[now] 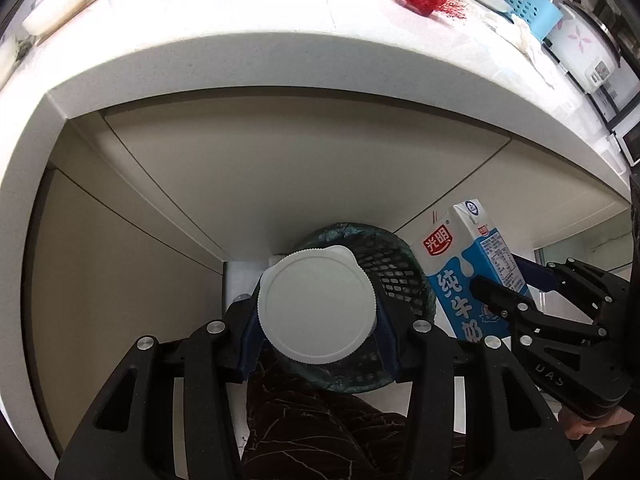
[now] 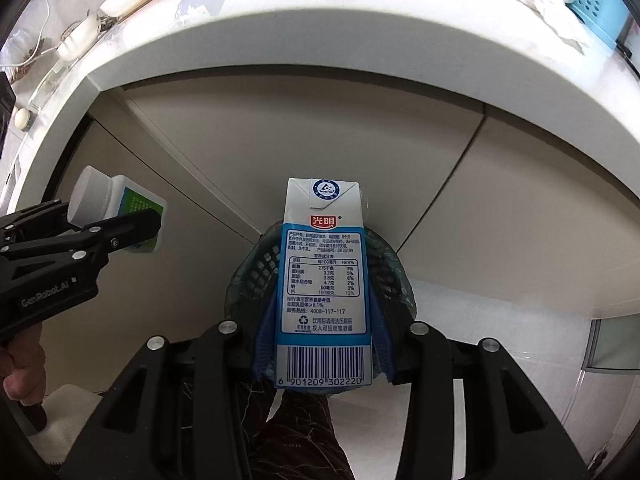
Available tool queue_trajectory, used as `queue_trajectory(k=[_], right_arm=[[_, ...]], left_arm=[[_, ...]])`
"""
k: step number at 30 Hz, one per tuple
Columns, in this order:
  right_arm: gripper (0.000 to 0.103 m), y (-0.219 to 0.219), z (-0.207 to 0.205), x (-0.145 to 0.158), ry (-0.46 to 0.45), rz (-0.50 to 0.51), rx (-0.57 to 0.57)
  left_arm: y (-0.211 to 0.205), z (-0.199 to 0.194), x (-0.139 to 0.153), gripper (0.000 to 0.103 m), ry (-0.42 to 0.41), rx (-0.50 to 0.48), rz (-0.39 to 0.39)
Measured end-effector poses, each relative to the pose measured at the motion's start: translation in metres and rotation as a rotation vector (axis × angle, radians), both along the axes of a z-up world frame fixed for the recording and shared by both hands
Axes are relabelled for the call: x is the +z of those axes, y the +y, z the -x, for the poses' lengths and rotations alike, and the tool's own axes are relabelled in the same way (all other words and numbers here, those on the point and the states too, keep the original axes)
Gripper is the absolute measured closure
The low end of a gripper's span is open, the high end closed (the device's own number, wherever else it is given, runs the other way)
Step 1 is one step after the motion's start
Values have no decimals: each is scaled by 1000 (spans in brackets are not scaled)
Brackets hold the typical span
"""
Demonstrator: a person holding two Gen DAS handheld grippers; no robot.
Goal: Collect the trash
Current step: 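Open the right tool over the bin while the left tool lowers the jar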
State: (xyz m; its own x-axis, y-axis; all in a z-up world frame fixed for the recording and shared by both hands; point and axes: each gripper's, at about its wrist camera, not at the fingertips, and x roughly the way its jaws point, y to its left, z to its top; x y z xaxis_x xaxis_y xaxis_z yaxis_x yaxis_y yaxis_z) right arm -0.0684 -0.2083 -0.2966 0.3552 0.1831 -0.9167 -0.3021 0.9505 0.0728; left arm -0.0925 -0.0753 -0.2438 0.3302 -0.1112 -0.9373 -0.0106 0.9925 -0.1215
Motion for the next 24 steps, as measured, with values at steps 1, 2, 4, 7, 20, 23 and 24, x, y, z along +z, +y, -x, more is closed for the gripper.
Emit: queue_trajectory(k=[1, 2, 4, 7, 20, 23, 24], right_arm=[[63, 1, 0, -2, 1, 0, 3], [63, 2, -1, -4, 5, -2, 5], [63, 4, -2, -9, 15, -8, 8], [62, 7, -1, -13, 19, -10, 16], [25, -15, 0, 7, -66, -6, -81], [17, -30, 0, 14, -76, -5, -121], [16, -33, 0, 16, -80, -9, -131]], left_arm=[[0, 0, 1, 57, -1, 0, -2], [0, 0, 1, 57, 0, 1, 0], [1, 1, 2, 57, 6, 4, -1], [0, 3, 4, 57, 8, -3, -19], [-12, 0, -1, 57, 33, -26, -16], [-19, 0, -6, 57, 41, -43, -15], [-20, -2, -9, 57, 42, -48, -15]])
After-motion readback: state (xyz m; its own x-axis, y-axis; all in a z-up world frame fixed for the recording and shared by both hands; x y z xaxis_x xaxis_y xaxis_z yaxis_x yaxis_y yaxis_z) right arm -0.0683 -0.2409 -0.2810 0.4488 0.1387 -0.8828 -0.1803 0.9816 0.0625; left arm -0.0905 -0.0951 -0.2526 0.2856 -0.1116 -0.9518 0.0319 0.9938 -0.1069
